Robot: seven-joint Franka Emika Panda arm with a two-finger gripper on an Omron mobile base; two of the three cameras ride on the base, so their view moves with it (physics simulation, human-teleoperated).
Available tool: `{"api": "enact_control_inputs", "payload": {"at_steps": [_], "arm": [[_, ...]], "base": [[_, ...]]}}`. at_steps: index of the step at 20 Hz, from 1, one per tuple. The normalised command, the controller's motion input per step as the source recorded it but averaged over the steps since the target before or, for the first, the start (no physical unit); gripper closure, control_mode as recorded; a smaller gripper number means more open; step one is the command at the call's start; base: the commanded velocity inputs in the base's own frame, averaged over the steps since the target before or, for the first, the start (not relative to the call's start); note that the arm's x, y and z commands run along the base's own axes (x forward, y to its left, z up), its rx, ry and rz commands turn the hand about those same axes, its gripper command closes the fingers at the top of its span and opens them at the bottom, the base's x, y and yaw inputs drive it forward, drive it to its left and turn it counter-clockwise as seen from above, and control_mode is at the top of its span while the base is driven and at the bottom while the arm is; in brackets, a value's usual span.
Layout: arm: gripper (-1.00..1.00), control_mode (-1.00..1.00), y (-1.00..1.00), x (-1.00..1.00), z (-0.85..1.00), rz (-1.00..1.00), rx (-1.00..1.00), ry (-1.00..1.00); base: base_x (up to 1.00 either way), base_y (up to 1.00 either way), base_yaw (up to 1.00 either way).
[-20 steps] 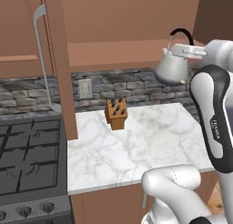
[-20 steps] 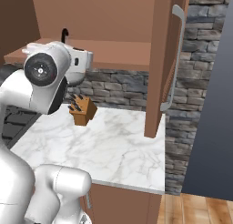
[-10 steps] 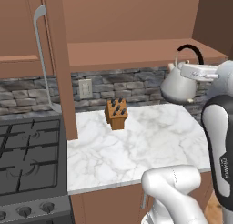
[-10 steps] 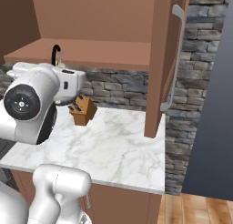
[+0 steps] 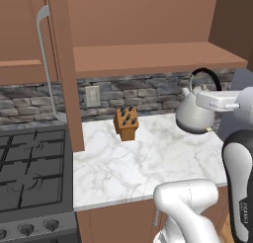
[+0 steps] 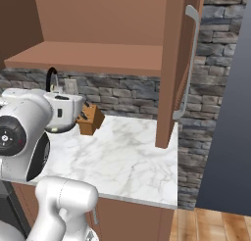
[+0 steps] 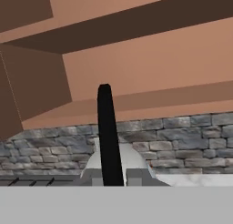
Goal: Open the cabinet, pick the kettle from the cabinet, and place it in the sink.
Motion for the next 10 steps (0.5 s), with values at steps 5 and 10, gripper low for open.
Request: {"api": "enact_control_inputs", "payload": {"at_steps": [5, 10], "arm": [[1.00, -1.00, 0.14, -0.04, -0.35, 0.00, 0.00, 0.03], [1.00, -1.00, 0.17, 0.01, -0.34, 0.00, 0.00, 0.00]], "base": [[0.00, 0.00, 0.00], [0.00, 0.00, 0.00]]}}
